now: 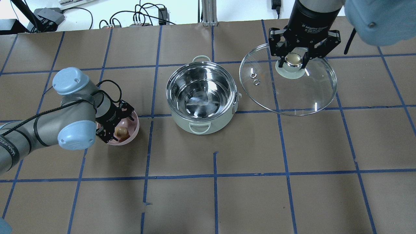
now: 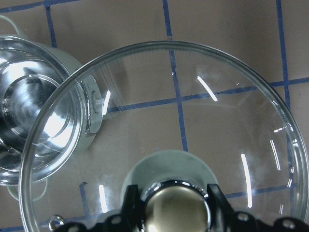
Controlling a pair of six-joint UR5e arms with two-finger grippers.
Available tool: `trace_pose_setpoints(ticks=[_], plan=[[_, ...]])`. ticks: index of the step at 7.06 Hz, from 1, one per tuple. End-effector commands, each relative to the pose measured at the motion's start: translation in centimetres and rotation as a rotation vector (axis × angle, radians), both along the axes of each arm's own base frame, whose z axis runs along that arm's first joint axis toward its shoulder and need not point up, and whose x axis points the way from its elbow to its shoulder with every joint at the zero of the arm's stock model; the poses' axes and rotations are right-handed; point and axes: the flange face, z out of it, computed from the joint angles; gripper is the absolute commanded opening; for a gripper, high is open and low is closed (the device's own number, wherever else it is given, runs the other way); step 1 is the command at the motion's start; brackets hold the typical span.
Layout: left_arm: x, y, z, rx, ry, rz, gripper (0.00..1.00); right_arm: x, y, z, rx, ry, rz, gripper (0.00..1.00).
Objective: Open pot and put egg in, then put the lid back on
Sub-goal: 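Lift the egg out of the pink bowl with the left gripper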
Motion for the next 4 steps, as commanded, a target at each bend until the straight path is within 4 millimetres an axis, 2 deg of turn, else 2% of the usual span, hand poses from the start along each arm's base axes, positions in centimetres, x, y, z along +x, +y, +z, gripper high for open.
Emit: trace_pose_setpoints(ticks=[1, 3, 4], plan=[[0.14, -0.16, 0.2, -0.012, -0.013, -0.004, 0.96, -0.02, 0.02, -0.23, 0.001, 0.001, 0.0, 0.09], [0.15, -0.36, -0.37, -0.013, -0.01, -0.005, 0.84, 0.0, 0.05, -0.32, 0.005, 0.0, 0.001, 0.09], [0.16, -0.36, -0.68, -0.005, -0.01, -0.01, 0.69, -0.02, 0.19, -0.33, 0.012, 0.001, 0.003, 0.09]])
